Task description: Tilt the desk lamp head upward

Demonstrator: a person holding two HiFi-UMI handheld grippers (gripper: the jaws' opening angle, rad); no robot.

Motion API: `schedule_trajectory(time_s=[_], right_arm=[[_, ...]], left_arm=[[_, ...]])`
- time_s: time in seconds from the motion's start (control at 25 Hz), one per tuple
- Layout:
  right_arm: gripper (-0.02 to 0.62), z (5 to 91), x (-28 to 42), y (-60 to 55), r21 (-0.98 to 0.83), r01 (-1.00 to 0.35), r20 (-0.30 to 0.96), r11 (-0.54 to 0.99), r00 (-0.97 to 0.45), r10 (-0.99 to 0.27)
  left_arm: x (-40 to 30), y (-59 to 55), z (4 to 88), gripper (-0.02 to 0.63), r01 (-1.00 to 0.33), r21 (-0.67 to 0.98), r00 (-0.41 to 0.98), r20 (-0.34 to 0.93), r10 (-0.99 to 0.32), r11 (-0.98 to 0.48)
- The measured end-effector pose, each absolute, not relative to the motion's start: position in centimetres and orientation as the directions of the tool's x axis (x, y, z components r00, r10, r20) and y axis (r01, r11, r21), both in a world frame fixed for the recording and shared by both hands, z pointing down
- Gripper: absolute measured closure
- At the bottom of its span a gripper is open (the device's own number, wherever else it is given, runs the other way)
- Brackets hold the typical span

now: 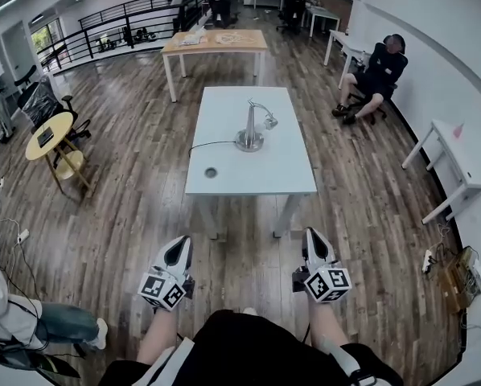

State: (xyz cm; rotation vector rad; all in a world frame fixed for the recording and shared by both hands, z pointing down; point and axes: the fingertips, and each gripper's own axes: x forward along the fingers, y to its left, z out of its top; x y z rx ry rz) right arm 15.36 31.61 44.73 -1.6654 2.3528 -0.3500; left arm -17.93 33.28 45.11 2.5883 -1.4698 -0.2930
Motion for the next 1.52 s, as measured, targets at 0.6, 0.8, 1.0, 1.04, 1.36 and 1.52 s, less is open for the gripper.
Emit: schedule_trajectory(time_s=[0.6, 0.8, 1.0, 1.04, 1.36, 1.52], right_arm=[[0.591, 48.2, 19.8, 26.6, -0.379, -0.886, 0.025, 0.267, -0.298, -0.954], [0.591, 48.9, 19.7, 23.9, -0.361, -0.897, 0.044, 0.255, -0.289, -0.956], [0.591, 48.1, 19.4, 19.2, -0.342, -0.910, 0.039, 0.236, -0.265, -0.964], [0.591, 47.9, 19.2, 18.1, -0.337, -0.912, 0.040, 0.234, -0.262, -0.964], [0.591, 45.5, 15.7, 10.1, -0.299, -0.920, 0.022, 0.255, -0.273, -0.962], [0.591, 45.6, 14.9, 7.3, -0.298, -0.926, 0.032, 0.230, -0.250, -0.968]], left_arm=[[-13.6, 28.3, 48.5, 0.606, -0.826, 0.279, 0.507, -0.015, -0.862, -0.490], [-13.5, 24.3, 49.5, 0.606, -0.810, 0.293, 0.524, -0.025, -0.851, -0.508], [-13.6, 18.3, 49.4, 0.606, -0.786, 0.298, 0.557, -0.038, -0.829, -0.542], [-13.7, 17.1, 49.3, 0.606, -0.782, 0.299, 0.561, -0.044, -0.827, -0.547], [-16.2, 8.5, 49.0, 0.606, -0.769, 0.300, 0.576, -0.058, -0.815, -0.565], [-17.6, 4.9, 49.7, 0.606, -0.761, 0.300, 0.589, -0.051, -0.806, -0.575]])
